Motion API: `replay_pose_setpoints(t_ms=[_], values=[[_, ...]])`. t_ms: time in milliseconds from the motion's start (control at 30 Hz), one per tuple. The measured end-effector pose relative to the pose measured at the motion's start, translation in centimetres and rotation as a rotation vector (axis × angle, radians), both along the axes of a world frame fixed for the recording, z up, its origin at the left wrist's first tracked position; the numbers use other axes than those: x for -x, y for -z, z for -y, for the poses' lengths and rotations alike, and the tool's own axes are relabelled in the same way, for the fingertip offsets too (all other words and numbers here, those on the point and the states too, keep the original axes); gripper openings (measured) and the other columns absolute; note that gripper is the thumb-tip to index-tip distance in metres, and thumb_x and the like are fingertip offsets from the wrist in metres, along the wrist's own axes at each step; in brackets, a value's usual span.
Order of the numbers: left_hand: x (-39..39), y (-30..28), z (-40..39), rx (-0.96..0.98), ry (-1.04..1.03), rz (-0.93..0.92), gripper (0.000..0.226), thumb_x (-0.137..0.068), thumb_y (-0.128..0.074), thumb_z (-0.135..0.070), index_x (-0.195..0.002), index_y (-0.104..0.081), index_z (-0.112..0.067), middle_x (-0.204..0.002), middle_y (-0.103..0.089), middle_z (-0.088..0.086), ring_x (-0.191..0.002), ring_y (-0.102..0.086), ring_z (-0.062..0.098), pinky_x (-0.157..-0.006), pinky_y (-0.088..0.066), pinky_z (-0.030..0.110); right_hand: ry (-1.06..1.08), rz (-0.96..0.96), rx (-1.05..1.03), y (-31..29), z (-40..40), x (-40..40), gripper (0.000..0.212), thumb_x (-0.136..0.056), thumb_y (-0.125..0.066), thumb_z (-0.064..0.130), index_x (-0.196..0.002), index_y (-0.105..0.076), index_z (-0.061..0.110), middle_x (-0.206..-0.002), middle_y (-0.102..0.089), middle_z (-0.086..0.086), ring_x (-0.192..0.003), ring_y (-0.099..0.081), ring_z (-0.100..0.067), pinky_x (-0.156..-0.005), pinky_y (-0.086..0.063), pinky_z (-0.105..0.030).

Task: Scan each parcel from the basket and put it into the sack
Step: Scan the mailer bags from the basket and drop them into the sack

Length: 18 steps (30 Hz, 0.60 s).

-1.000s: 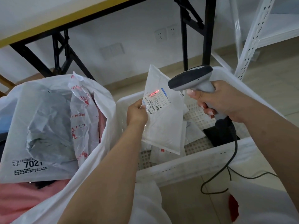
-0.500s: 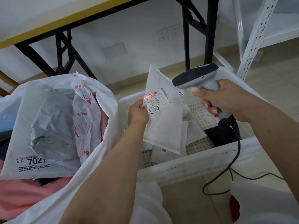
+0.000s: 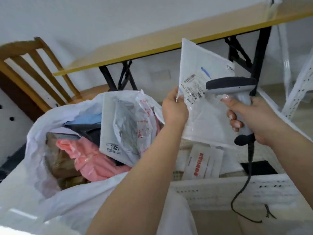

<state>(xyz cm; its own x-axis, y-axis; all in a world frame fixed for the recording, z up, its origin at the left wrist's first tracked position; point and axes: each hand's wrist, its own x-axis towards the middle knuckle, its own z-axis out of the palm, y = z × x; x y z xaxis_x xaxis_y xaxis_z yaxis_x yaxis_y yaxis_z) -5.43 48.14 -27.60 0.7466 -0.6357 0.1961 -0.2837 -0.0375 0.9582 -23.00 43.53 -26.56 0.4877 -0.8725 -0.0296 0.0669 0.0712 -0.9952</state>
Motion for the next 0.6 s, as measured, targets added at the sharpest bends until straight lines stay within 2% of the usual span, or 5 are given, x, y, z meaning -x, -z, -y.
replay_pose_setpoints(t_ms=[133, 300, 400, 533, 600], values=[[-5.4, -8.3, -6.0, 0.118, -0.106, 0.106, 0.036, -0.096, -0.051, -0.005, -0.129, -0.062, -0.017, -0.112, -0.071, 0.011, -0.103, -0.067, 0.028, -0.094, -0.053, 0.041, -0.079, 0.026, 0.090, -5.7, -3.4, -3.4, 0.035, -0.083, -0.069, 0.045, -0.093, -0.055, 0.014, -0.055, -0.049, 0.001, -0.039, -0.037, -0.012, -0.046, -0.038, -0.026], [-13.7, -14.5, -15.3, 0.106, -0.322, 0.132, 0.043, -0.094, -0.052, -0.009, -0.134, -0.056, -0.024, -0.113, -0.068, 0.000, -0.100, -0.066, 0.021, -0.089, -0.055, 0.038, -0.183, 0.047, 0.176, -10.5, -8.1, -7.9, 0.030, -0.088, -0.066, 0.042, -0.086, -0.053, 0.015, -0.057, -0.049, 0.000, -0.041, -0.037, -0.013, -0.044, -0.038, -0.026], [-16.9, -14.5, -20.4, -0.163, -0.413, 0.196, 0.051, -0.092, -0.047, -0.005, -0.141, -0.047, -0.020, -0.122, -0.058, 0.000, -0.110, -0.060, 0.028, -0.089, -0.053, 0.040, -0.239, 0.011, 0.206, -11.3, -10.3, -10.3, 0.034, -0.088, -0.065, 0.044, -0.080, -0.051, 0.014, -0.059, -0.049, -0.003, -0.042, -0.038, -0.014, -0.047, -0.037, -0.028], [-17.1, -11.5, -23.0, -0.840, -0.502, 0.358, 0.054, -0.095, -0.052, -0.025, -0.146, -0.034, -0.021, -0.151, -0.030, 0.018, -0.140, -0.026, 0.039, -0.113, -0.028, 0.052, -0.288, -0.030, 0.206, -10.9, -11.7, -12.3, 0.036, -0.089, -0.065, 0.043, -0.076, -0.052, 0.012, -0.060, -0.048, -0.005, -0.040, -0.038, -0.013, -0.045, -0.037, -0.027], [-16.7, -10.1, -21.9, -0.809, -0.364, 0.528, 0.067, -0.092, -0.055, -0.051, -0.150, -0.029, -0.030, -0.158, -0.021, 0.015, -0.146, -0.011, 0.040, -0.115, -0.017, 0.061, -0.289, -0.036, 0.180, -10.4, -12.0, -12.8, 0.035, -0.088, -0.066, 0.043, -0.078, -0.053, 0.012, -0.059, -0.049, -0.003, -0.040, -0.038, -0.012, -0.044, -0.037, -0.026]])
